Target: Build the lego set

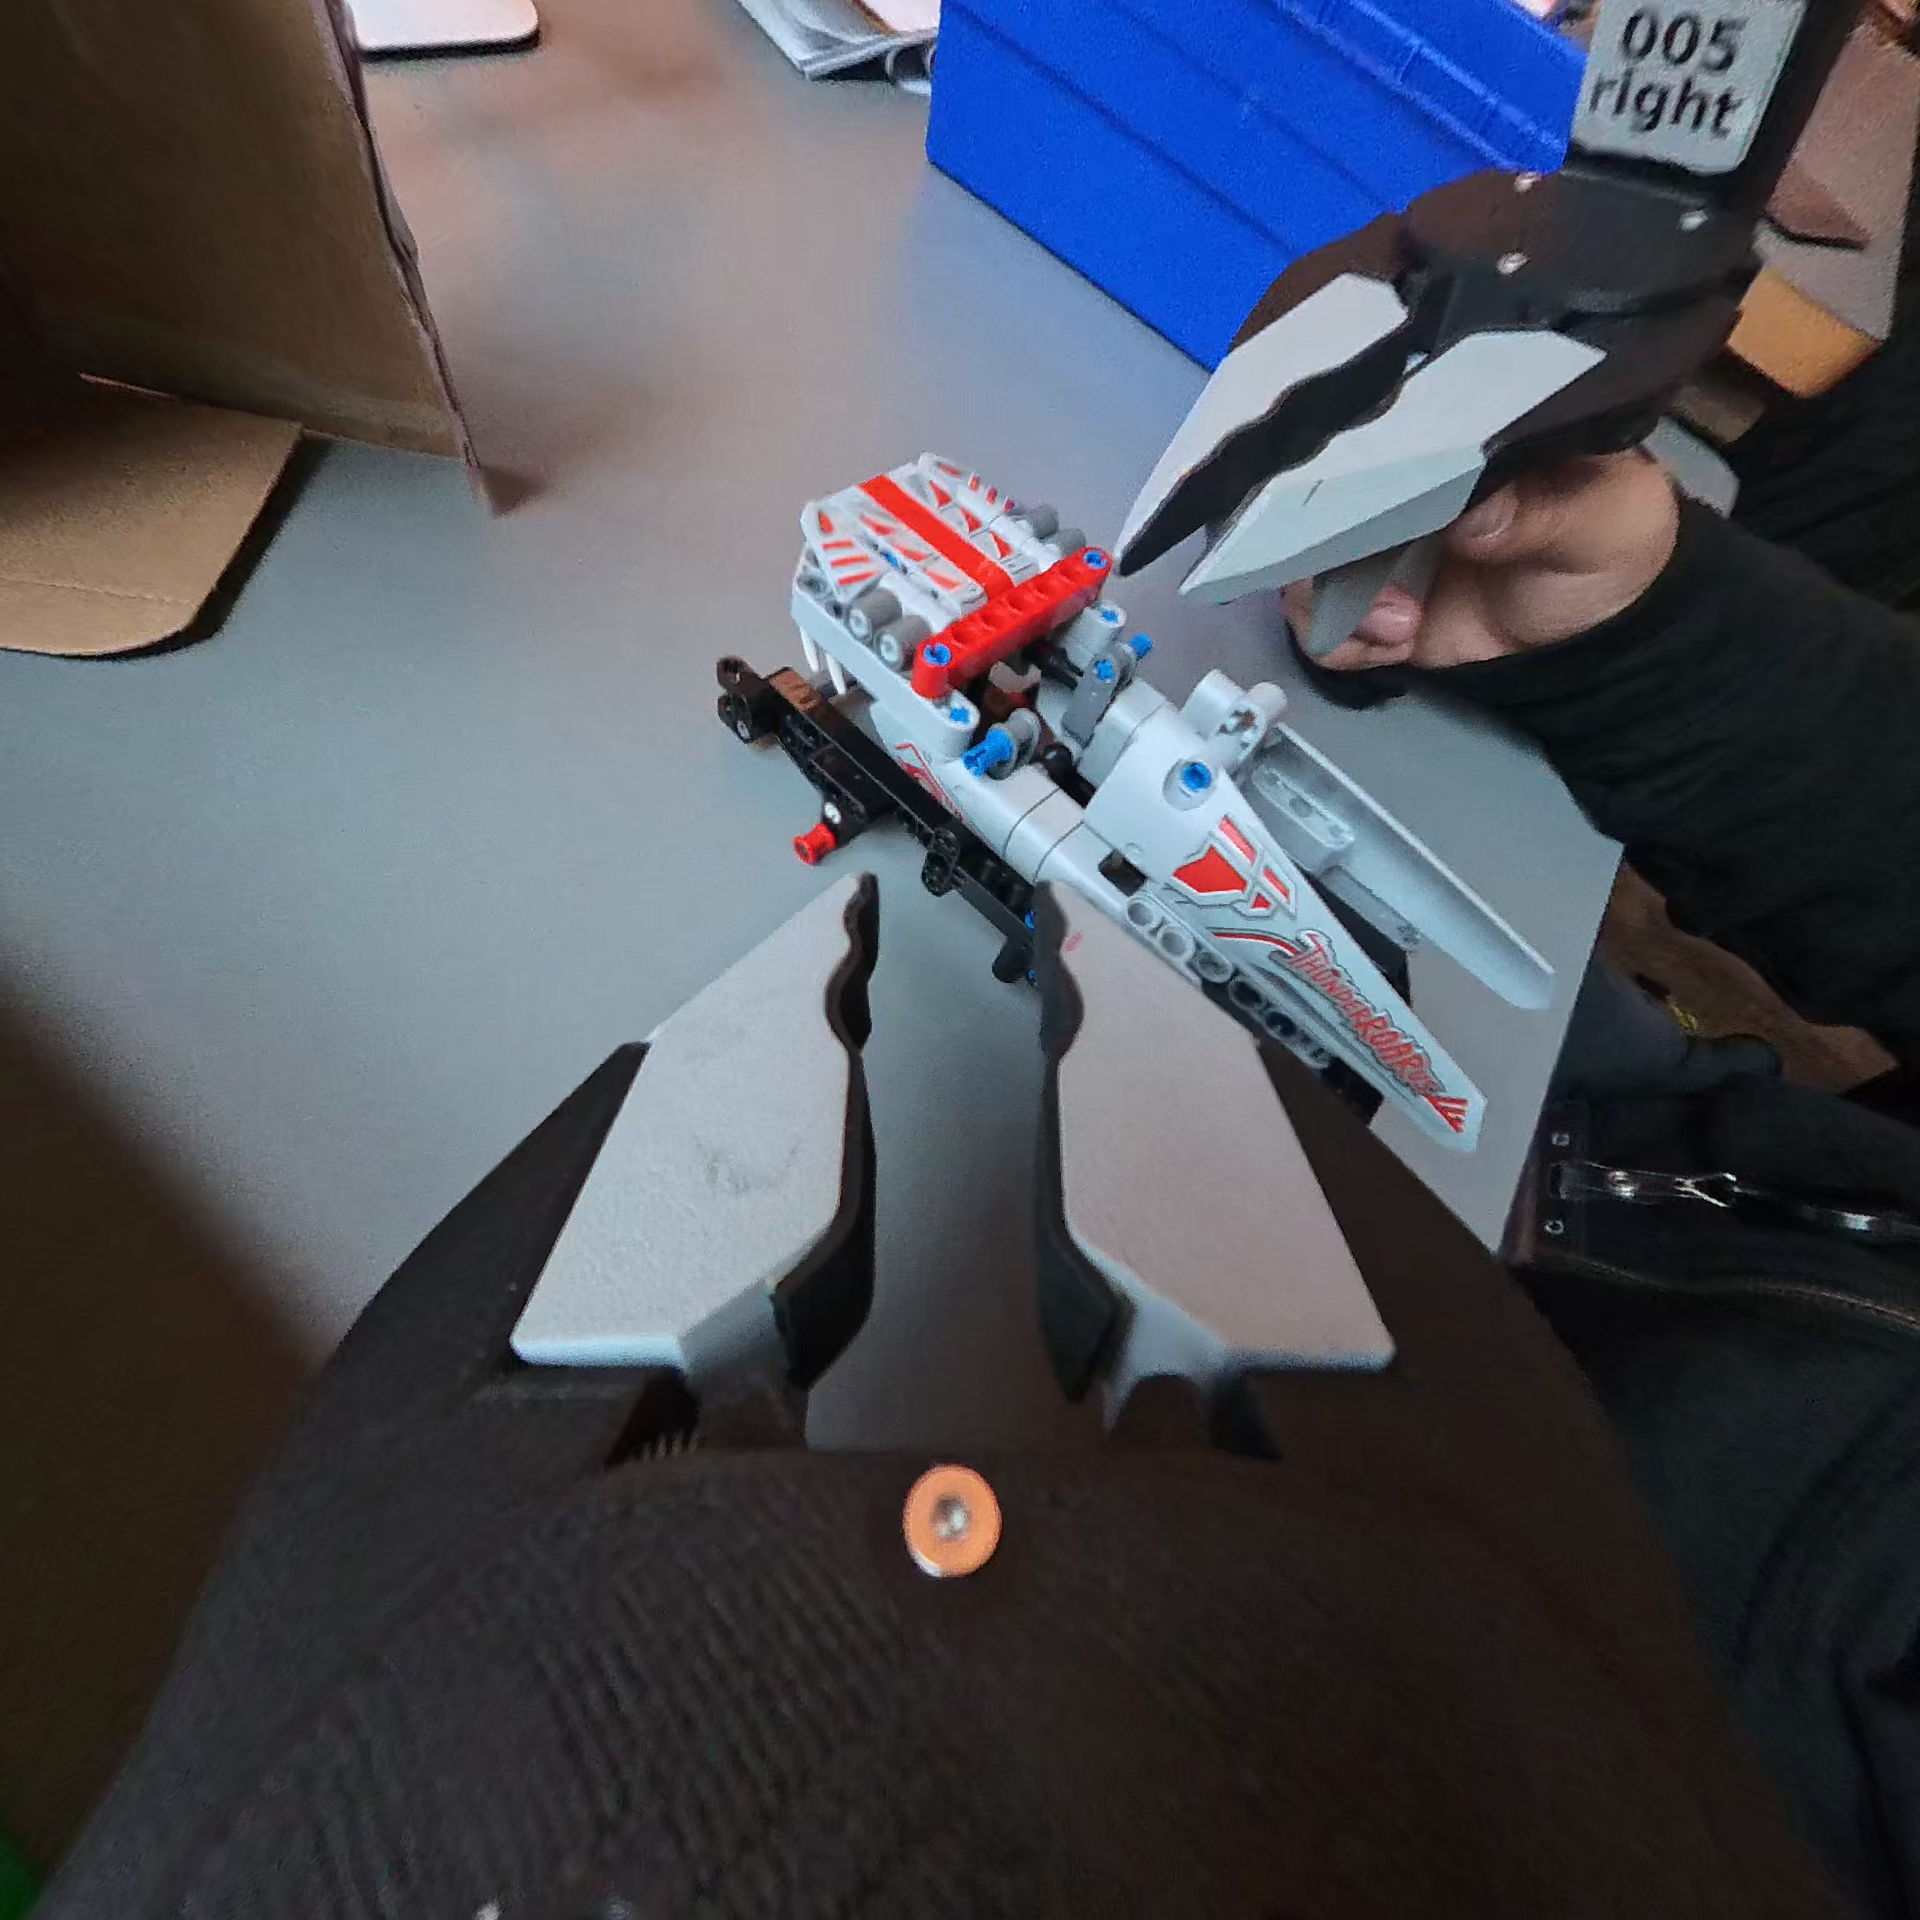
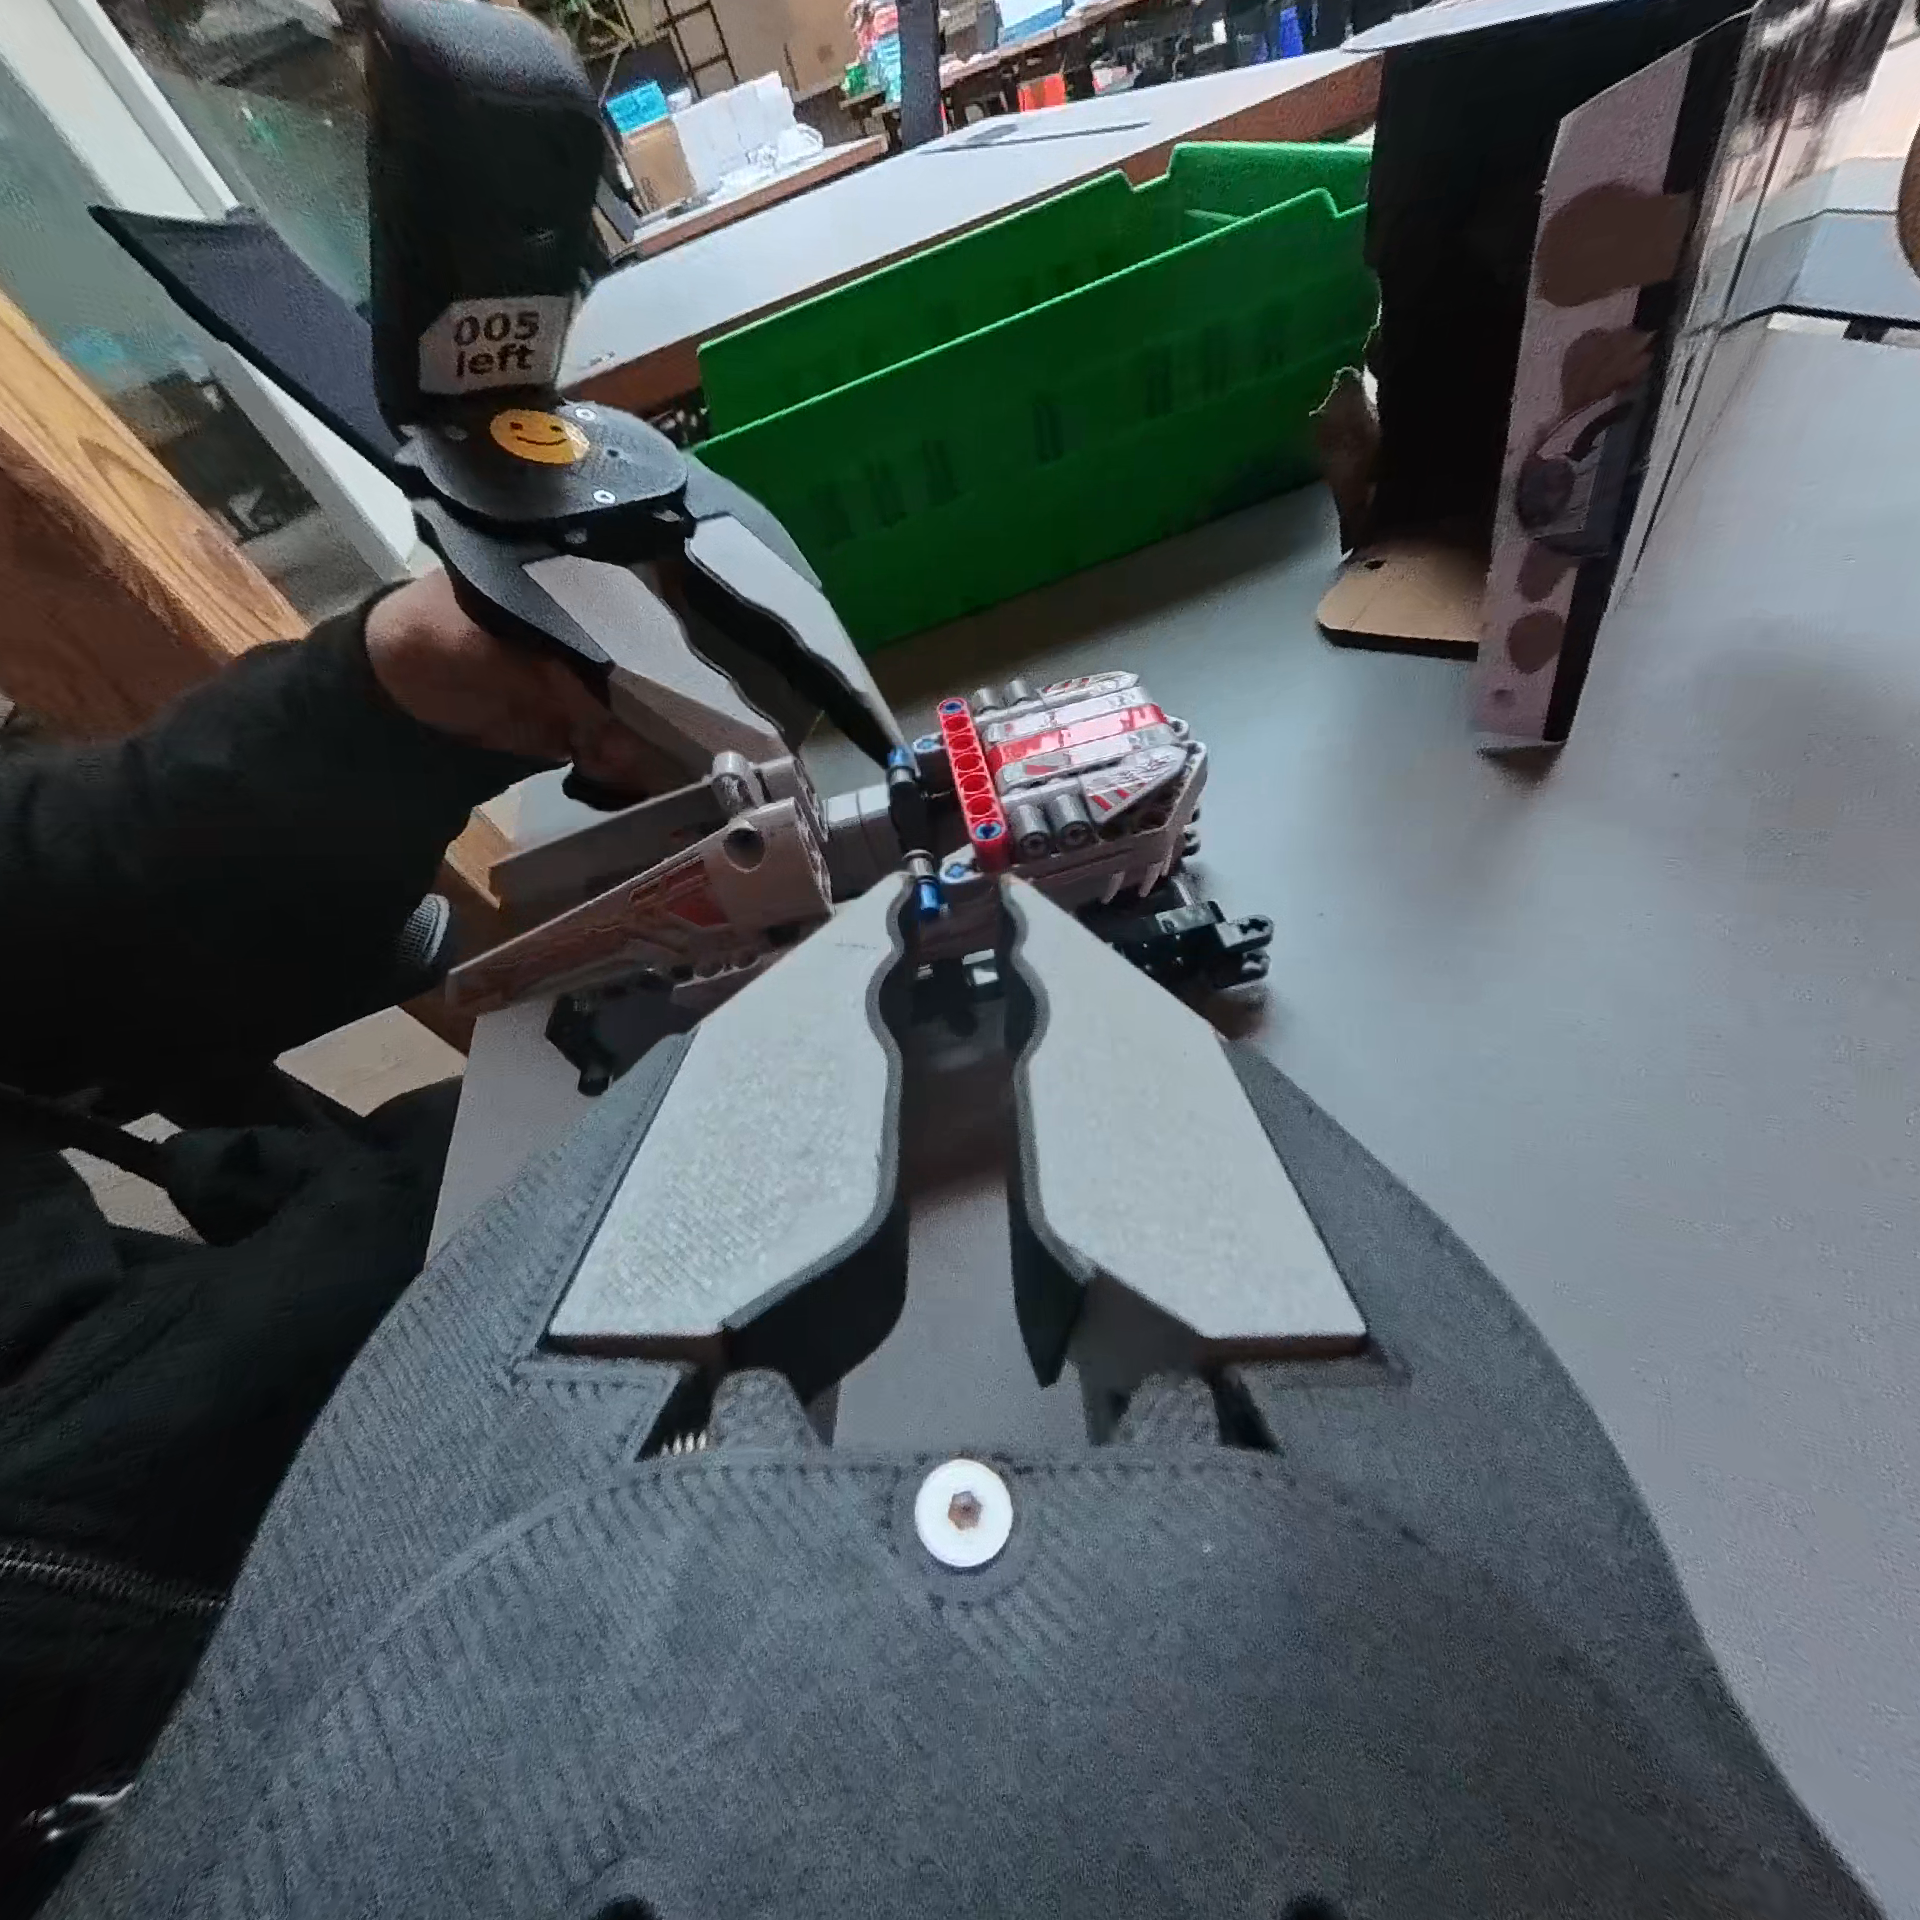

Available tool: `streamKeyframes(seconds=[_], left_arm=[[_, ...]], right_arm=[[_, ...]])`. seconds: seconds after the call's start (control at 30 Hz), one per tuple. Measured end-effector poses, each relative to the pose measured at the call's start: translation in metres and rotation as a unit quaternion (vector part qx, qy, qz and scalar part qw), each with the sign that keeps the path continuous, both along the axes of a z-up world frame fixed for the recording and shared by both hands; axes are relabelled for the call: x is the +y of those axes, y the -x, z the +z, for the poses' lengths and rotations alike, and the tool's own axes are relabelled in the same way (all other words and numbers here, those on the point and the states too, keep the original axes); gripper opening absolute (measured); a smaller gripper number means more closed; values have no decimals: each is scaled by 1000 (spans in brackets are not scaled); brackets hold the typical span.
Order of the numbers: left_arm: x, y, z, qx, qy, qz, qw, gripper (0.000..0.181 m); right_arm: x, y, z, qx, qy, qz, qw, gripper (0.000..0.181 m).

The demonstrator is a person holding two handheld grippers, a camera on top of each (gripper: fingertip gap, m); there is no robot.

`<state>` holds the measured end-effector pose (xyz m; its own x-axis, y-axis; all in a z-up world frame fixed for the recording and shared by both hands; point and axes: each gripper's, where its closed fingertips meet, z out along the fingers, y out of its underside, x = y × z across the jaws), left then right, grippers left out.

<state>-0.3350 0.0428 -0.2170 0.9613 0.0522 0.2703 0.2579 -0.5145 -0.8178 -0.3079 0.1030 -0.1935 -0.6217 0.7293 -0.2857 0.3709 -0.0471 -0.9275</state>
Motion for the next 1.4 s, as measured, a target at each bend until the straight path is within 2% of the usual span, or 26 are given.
streamKeyframes(seconds=[0.17,0.23,0.33,0.47,0.53,0.6,0.7,0.77,0.83,0.9,1.1,1.2,1.3,1.4], left_arm=[[-2,-7,20,-15,-29,-13,999,37],[-3,-18,25,-30,-23,-31,999,49],[-4,-44,33,-52,-15,-78,996,56],[-1,-57,33,-30,6,-85,996,68],[0,-50,24,3,30,-65,997,58],[3,-49,18,26,39,-62,997,39],[4,-48,18,42,38,-61,997,32],[3,-43,18,43,33,-53,997,28],[3,-38,19,32,21,-37,999,21],[5,-37,20,29,11,-36,999,16],[9,-34,21,35,-3,-20,999,12],[9,-30,21,43,-2,-12,999,10],[10,-30,19,44,1,-11,999,7],[14,-30,16,53,-5,0,999,6]], right_arm=[[-2,-6,5,14,12,16,1000,12],[-2,-7,5,14,10,17,1000,12],[-3,-8,5,16,5,20,1000,12],[-6,-10,6,27,-6,24,999,17],[-7,-9,5,35,-18,17,999,26],[-10,-11,6,51,-34,16,998,36],[-33,-25,11,79,-40,61,994,45],[-50,-33,9,91,-58,84,991,62],[-57,-29,0,93,-109,58,988,82],[-61,-25,-6,96,-149,34,984,91],[-67,-14,-15,97,-220,-26,970,90],[-65,-14,-14,87,-206,-39,974,86],[-60,-17,-8,76,-167,-29,983,68],[-57,-17,-7,87,-180,-41,979,67]])
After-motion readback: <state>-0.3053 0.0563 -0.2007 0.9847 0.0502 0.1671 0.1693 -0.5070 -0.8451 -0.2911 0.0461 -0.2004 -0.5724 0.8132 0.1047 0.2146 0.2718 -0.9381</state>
